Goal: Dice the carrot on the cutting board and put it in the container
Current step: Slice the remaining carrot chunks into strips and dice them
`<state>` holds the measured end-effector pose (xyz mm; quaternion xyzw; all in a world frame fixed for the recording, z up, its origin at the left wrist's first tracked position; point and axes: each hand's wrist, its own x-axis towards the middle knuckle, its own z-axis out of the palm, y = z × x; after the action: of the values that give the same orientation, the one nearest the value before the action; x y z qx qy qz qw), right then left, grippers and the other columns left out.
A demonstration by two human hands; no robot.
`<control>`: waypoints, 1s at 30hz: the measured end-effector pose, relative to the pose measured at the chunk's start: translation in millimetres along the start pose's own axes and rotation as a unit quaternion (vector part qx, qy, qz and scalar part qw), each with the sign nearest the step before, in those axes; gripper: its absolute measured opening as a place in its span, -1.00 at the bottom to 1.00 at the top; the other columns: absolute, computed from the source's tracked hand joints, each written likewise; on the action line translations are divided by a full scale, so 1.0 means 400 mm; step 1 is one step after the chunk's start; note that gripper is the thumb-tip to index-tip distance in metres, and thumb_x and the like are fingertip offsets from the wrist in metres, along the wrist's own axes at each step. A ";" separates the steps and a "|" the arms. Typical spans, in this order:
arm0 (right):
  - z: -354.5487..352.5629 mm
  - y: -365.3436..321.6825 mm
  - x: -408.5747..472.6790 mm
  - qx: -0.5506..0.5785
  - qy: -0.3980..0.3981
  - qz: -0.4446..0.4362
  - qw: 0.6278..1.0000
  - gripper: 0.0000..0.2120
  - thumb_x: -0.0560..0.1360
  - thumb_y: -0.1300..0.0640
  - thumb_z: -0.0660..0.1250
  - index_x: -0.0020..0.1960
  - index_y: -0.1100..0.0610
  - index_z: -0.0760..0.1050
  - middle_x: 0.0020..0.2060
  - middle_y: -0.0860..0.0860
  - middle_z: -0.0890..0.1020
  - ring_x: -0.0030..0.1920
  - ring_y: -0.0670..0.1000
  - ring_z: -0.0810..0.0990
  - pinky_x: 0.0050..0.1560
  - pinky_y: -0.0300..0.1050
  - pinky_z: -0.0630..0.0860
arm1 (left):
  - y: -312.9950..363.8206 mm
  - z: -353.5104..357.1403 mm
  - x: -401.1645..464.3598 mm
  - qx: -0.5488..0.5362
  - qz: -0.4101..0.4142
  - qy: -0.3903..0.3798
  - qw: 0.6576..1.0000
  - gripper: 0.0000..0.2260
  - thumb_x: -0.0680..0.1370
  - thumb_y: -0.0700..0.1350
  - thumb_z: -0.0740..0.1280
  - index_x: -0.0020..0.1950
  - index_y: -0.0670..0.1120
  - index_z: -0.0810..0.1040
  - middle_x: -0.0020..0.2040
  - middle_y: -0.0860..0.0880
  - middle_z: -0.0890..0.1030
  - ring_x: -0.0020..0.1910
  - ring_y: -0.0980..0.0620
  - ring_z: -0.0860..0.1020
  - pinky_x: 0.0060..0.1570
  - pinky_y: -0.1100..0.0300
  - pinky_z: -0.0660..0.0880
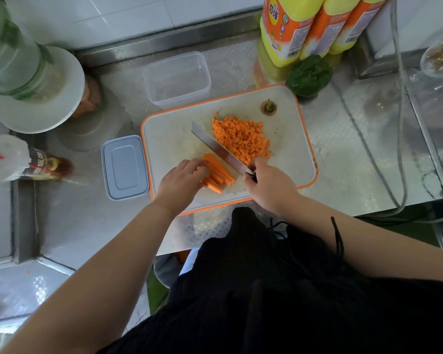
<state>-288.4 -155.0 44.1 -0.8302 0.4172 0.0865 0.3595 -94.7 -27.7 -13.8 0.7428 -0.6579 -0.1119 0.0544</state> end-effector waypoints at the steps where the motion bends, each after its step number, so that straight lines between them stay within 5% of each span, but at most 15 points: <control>1: 0.000 0.001 0.000 -0.001 0.002 -0.001 1.000 -0.79 0.60 0.04 0.16 0.16 0.15 0.33 -0.19 0.05 0.59 -0.23 0.09 0.59 -0.21 0.04 0.55 | -0.001 0.000 0.000 -0.001 0.001 0.002 1.000 -0.72 0.40 -0.16 0.55 0.05 -0.09 0.57 0.11 -0.10 0.57 -0.02 -0.16 0.56 -0.26 0.02 0.58; 13: 0.002 0.002 -0.004 -0.008 0.008 -0.008 1.000 -0.79 0.60 0.04 0.18 0.15 0.15 0.33 -0.20 0.03 0.58 -0.23 0.09 0.60 -0.23 0.03 0.56 | 0.003 0.000 -0.009 -0.022 -0.077 -0.031 0.996 -0.67 0.45 -0.15 0.50 0.19 -0.07 0.56 0.18 -0.13 0.49 0.06 -0.15 0.51 -0.11 -0.02 0.55; 20: 0.006 0.000 -0.006 -0.019 -0.001 -0.014 1.000 -0.79 0.61 0.04 0.17 0.15 0.15 0.33 -0.24 0.00 0.56 -0.26 0.07 0.59 -0.27 0.00 0.55 | -0.002 -0.008 -0.008 -0.015 -0.048 -0.049 0.998 -0.75 0.47 -0.15 0.48 0.14 -0.07 0.61 0.07 -0.07 0.61 0.00 -0.17 0.55 -0.12 -0.02 0.57; 26: 0.012 0.001 -0.002 -0.033 -0.004 -0.019 0.999 -0.79 0.61 0.03 0.16 0.14 0.14 0.33 -0.27 0.00 0.56 -0.29 0.05 0.59 -0.26 0.04 0.57 | -0.010 -0.019 -0.021 -0.094 -0.114 -0.125 0.981 -0.68 0.57 -0.07 0.37 0.32 0.12 0.55 0.16 0.05 0.57 0.19 -0.02 0.43 0.09 0.05 0.44; 30: 0.017 -0.008 -0.001 -0.035 -0.015 -0.022 0.999 -0.78 0.61 0.03 0.16 0.15 0.15 0.33 -0.23 0.03 0.59 -0.26 0.08 0.60 -0.22 0.07 0.58 | -0.010 -0.011 -0.023 -0.094 -0.140 -0.104 0.980 -0.67 0.58 -0.06 0.35 0.35 0.11 0.53 0.25 -0.02 0.48 0.26 -0.06 0.32 0.12 -0.03 0.45</control>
<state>-285.2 -148.9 40.8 -0.8500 0.3901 0.1053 0.3381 -90.7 -18.4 -9.6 0.8032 -0.5363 -0.2562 0.0389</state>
